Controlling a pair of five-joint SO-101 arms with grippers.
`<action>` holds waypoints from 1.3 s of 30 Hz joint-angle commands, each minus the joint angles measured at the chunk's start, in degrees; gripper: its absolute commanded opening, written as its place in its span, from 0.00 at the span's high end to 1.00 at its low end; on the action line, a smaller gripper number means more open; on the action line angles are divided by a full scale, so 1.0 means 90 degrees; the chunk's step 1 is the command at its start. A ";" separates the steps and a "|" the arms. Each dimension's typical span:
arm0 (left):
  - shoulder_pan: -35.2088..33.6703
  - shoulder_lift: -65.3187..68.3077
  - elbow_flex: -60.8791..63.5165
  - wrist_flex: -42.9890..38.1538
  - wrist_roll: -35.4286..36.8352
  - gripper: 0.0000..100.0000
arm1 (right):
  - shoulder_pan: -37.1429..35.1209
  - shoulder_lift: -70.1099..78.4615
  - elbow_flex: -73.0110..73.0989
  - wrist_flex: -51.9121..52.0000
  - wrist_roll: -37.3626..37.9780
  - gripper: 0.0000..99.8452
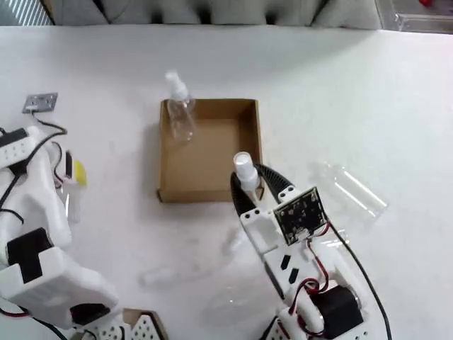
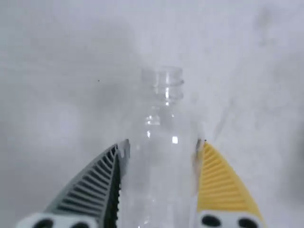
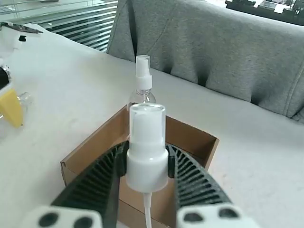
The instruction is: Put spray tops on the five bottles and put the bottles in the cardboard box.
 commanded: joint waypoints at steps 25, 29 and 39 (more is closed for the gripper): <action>0.2994 -0.8347 0.2120 0.0078 0.2188 0.98 | -0.0044 0.0093 -0.2940 -0.1470 -0.0733 0.98; 0.3766 -0.9158 0.2559 -0.0283 0.2168 0.98 | -0.0044 0.0093 -0.3556 -0.2056 -0.0869 0.98; 0.5328 -1.1248 0.4239 -0.1875 0.2188 0.98 | -0.0044 0.0982 -0.3653 -0.2476 -0.1368 0.98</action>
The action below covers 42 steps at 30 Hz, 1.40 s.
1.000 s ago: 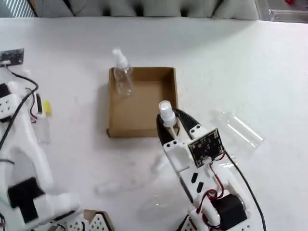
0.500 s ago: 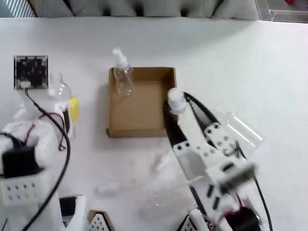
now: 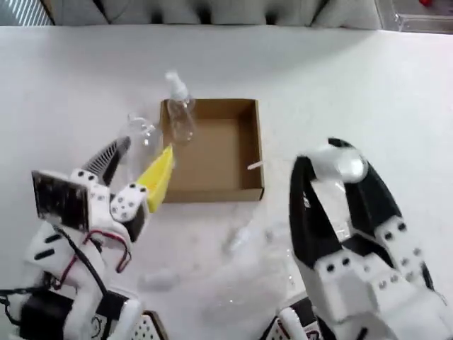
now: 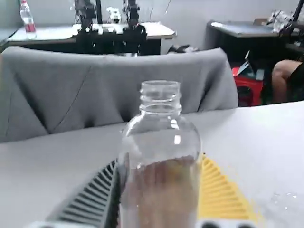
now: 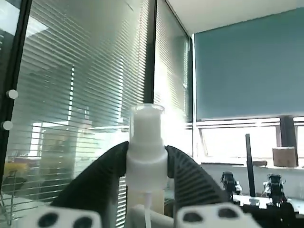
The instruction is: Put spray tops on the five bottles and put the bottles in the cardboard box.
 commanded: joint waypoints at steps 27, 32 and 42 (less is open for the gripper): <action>0.0601 -0.2173 0.3321 -0.1993 0.0000 0.98 | -0.1216 0.3941 -0.2305 -0.0464 -0.0674 0.98; 0.0601 -0.2173 0.3321 -0.1866 0.0000 0.98 | -0.1177 0.4283 -0.2276 -0.0757 -0.0654 0.98; 0.0601 -0.2173 0.3321 -0.1856 0.0000 0.98 | -0.1177 0.4567 -0.2305 -0.0913 -0.0645 0.99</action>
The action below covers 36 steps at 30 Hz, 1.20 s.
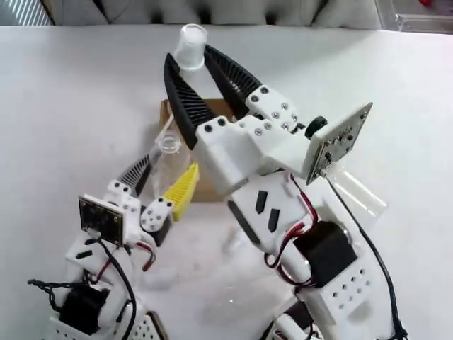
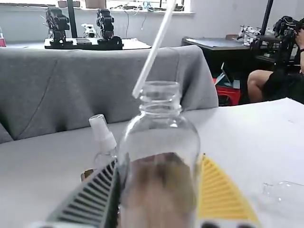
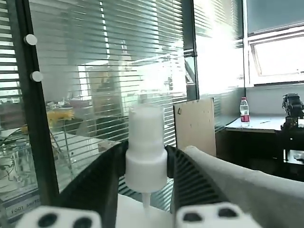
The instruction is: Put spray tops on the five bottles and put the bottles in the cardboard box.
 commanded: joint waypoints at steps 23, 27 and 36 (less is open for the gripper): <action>-0.0190 -0.0044 -0.0039 -0.0098 0.0000 0.98 | -0.0044 -0.0005 -0.0733 0.0396 0.0254 0.99; -0.0200 -0.0044 -0.0059 -0.0098 0.0000 0.98 | -0.0044 0.0015 -0.0547 0.0357 0.0244 0.99; -0.0181 -0.0044 -0.0059 -0.0098 0.0000 0.98 | -0.0259 -0.0044 0.0088 0.0357 0.0244 0.99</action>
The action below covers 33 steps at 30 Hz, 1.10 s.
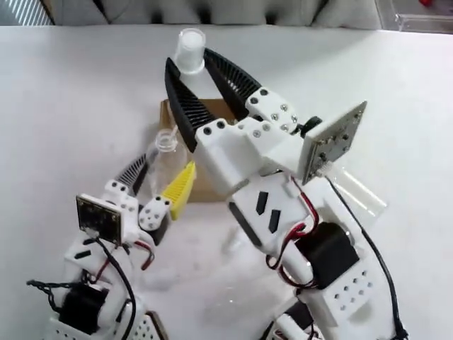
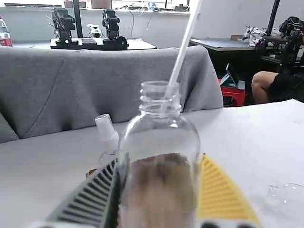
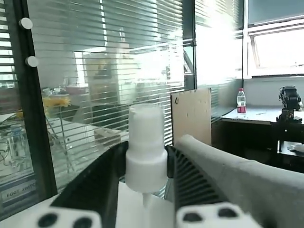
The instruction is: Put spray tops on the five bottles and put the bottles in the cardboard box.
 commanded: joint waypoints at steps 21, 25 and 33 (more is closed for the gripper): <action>-0.0083 -0.0044 -0.0039 -0.0098 0.0000 0.98 | -0.1265 -0.1314 0.0918 0.1578 0.0107 0.81; -0.0083 -0.0044 -0.0039 -0.0098 0.0000 0.98 | -0.1382 -0.1460 -0.0010 0.2398 0.0107 0.81; -0.0142 -0.0044 -0.0039 -0.0098 0.0039 0.98 | -0.1089 -0.1568 -0.0391 0.3600 0.0088 0.97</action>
